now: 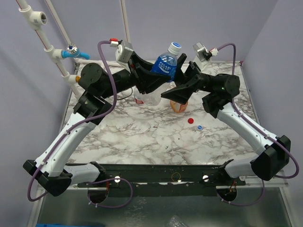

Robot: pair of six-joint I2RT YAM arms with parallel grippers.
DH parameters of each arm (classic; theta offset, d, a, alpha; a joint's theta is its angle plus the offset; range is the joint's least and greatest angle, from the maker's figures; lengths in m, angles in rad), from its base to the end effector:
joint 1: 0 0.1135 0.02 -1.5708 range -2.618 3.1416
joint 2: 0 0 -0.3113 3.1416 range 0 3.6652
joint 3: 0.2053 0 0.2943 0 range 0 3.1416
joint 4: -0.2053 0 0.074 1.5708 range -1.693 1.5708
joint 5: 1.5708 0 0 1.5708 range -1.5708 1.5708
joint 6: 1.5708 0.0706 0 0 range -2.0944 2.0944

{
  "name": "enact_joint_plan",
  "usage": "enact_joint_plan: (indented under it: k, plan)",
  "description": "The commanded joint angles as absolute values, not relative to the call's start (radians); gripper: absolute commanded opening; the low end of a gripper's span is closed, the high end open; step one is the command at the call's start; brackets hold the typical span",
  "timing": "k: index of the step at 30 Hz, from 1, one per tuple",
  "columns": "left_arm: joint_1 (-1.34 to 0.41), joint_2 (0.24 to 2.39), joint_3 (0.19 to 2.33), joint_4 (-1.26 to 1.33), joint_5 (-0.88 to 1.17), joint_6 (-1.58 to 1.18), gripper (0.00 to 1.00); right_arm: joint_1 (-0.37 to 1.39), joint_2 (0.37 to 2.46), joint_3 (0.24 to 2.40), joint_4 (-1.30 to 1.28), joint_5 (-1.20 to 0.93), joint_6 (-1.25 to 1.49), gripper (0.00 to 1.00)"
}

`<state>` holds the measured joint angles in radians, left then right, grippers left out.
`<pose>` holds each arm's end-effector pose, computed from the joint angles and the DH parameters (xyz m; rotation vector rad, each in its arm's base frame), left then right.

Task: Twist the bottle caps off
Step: Pick up the plastic bottle at the center of the board.

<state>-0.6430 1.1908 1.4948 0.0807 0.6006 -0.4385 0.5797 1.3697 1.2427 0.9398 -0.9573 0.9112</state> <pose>0.2034 -0.2023 0.5957 0.6937 1.1760 -1.2770 0.2445 0.2291 0.5248 -0.8934 0.9581 1.6626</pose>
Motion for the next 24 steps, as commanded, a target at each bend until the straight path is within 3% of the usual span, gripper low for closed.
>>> enact_joint_plan:
  k: [1, 4, 9, 11, 12, 14, 16, 18, 24]
  plan:
    - [-0.640, 1.205, 1.480, 0.107, 0.638, -0.394, 0.12, 0.587, 1.397, 1.286, 0.968, -0.955, 0.948, 0.97]
    - [-0.640, 1.217, 1.493, 0.108, 0.638, -0.394, 0.12, 0.594, 1.414, 1.306, 0.915, -0.964, 0.939, 0.80]
    - [-0.641, 1.230, 1.520, 0.109, 0.655, -0.403, 0.14, 0.598, 1.421, 1.311, 0.865, -0.971, 0.912, 0.29]
    - [-0.641, 1.230, 1.522, 0.109, 0.669, -0.409, 0.38, 0.598, 1.417, 1.321, 0.828, -0.975, 0.888, 0.16]
    - [-0.640, 1.229, 1.523, 0.109, 0.675, -0.413, 0.56, 0.598, 1.415, 1.330, 0.794, -0.979, 0.870, 0.14]
    - [-0.640, 1.224, 1.530, 0.109, 0.684, -0.432, 0.80, 0.598, 1.399, 1.350, 0.702, -0.986, 0.805, 0.13]
    - [-0.635, 1.220, 1.542, 0.107, 0.708, -0.449, 0.94, 0.598, 1.376, 1.372, 0.581, -0.995, 0.716, 0.13]
    - [-0.628, 1.217, 1.567, 0.105, 0.730, -0.478, 0.99, 0.598, 1.350, 1.398, 0.446, -1.012, 0.617, 0.13]
    - [-0.592, 1.208, 1.643, 0.112, 0.841, -0.589, 0.99, 0.598, 1.329, 1.470, 0.148, -1.158, 0.404, 0.12]
